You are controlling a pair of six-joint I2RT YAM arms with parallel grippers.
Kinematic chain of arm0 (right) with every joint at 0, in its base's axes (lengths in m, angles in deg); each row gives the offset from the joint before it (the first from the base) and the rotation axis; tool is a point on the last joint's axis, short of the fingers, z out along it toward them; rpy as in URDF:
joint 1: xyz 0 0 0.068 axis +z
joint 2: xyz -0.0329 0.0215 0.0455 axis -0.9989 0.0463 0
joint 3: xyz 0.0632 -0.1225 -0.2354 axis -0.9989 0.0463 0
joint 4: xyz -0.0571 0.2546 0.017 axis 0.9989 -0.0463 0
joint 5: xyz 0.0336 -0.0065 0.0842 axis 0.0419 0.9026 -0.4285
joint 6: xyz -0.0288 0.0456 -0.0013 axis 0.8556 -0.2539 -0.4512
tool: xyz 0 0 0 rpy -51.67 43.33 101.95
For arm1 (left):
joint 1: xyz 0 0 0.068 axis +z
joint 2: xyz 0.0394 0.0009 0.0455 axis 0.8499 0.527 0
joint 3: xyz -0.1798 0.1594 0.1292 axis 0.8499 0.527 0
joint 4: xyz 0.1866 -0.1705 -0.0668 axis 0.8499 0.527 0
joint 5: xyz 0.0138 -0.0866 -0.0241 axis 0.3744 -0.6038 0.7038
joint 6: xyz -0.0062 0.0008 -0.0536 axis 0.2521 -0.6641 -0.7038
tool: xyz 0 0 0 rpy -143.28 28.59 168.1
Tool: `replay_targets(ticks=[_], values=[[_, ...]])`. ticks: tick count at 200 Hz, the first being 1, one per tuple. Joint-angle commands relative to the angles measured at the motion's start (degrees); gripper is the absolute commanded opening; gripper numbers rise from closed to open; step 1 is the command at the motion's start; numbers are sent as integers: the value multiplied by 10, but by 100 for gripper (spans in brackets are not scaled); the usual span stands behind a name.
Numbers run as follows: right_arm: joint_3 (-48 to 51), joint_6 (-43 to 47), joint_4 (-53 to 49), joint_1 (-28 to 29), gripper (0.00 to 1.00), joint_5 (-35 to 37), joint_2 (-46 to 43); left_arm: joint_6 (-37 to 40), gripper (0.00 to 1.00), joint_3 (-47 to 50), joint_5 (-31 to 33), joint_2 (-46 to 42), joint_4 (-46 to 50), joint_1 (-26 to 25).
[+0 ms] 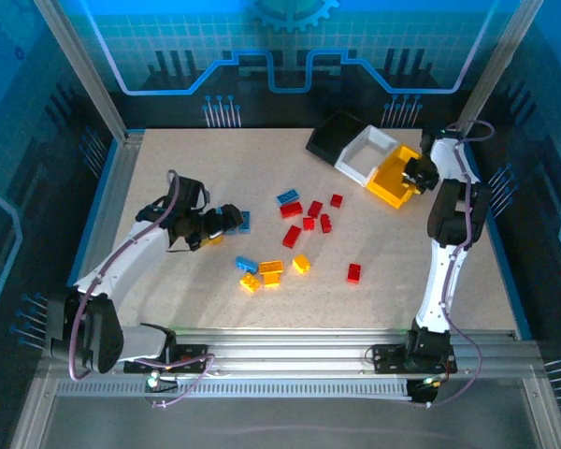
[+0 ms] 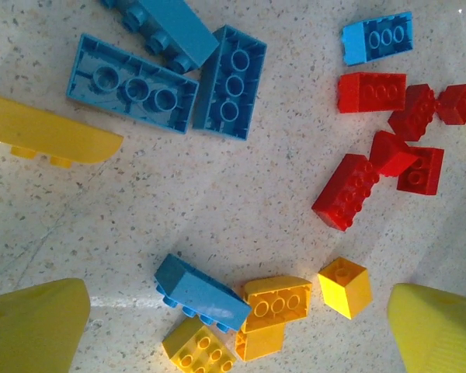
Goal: Sort the legos into containers by color
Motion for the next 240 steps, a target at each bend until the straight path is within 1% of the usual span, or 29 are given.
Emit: replay_targets(ticks=[1, 63, 126, 132, 160, 193, 219, 223, 240], values=[[-22, 28, -19, 28, 20, 3, 7, -13, 99, -16, -16, 7, 15, -2], [5, 41, -20, 93, 18, 25, -23, 1, 99, 2, -10, -35, 29, -2], [29, 76, -26, 177, 15, 40, -23, 46, 99, -4, 0, -73, 73, -1], [35, 79, -26, 184, 15, 42, -41, 49, 99, -4, 3, -78, 76, -1], [67, 92, -18, 213, 15, 54, -63, 55, 99, 4, 5, -91, 79, 0], [58, 89, -20, 215, 16, 55, -52, 56, 99, 9, 1, -85, 72, 0], [8, 90, -33, 215, 17, 58, -29, 62, 99, -2, 1, -71, 76, 1], [0, 90, -33, 214, 17, 58, -11, 63, 99, -4, 2, -68, 76, 2], [-37, 93, -41, 212, 18, 64, 13, 69, 99, -13, 3, -57, 78, 4]])
